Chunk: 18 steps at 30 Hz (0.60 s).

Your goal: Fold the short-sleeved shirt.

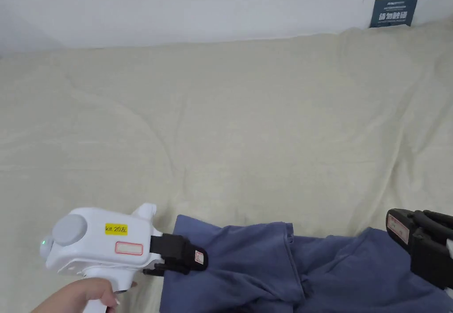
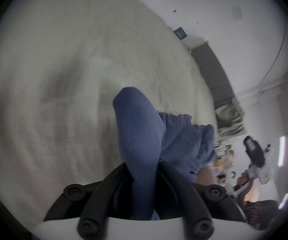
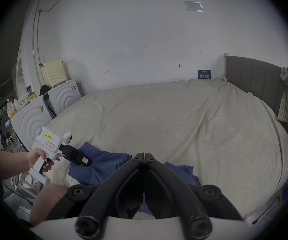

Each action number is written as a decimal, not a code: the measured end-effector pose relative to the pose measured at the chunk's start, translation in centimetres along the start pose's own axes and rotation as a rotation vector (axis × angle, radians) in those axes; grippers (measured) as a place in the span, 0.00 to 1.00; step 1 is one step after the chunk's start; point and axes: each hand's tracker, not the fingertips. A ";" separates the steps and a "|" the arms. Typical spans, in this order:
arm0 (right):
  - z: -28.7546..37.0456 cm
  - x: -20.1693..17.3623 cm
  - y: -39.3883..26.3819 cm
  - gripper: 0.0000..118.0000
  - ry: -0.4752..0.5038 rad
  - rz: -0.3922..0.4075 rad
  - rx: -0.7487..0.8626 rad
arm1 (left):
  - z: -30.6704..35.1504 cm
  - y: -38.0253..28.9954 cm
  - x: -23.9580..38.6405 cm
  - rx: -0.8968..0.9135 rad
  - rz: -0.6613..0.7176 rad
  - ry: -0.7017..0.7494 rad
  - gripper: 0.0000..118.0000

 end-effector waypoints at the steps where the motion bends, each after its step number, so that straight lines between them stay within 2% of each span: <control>1: 0.0 0.0 0.0 0.00 0.005 -0.003 0.005 | 0.6 0.2 0.6 -0.012 -0.040 0.035 0.07; 4: 0.0 0.0 0.1 0.00 0.015 -0.011 0.016 | 4.2 1.2 1.8 0.015 -0.122 0.232 0.07; 8: -0.3 0.4 -0.1 0.00 0.037 -0.026 0.015 | 9.1 2.0 2.0 0.084 -0.135 0.598 0.07; 9: -0.3 0.5 -0.2 0.00 0.041 -0.029 0.015 | 9.6 1.9 2.4 0.073 -0.185 0.719 0.07; 11: -0.3 0.5 -0.2 0.00 0.049 -0.037 0.014 | 9.7 1.3 3.3 0.039 -0.325 0.846 0.07; 12: -0.2 0.6 -0.3 0.00 0.053 -0.040 0.012 | 9.9 1.8 3.5 0.016 -0.349 0.848 0.07; 14: 0.1 0.8 -0.4 0.00 0.056 -0.041 0.014 | 9.4 1.7 5.1 0.015 -0.305 0.795 0.07; 18: 0.5 1.4 -0.6 0.00 0.050 -0.054 0.019 | 4.9 1.7 10.4 -0.012 -0.284 0.504 0.07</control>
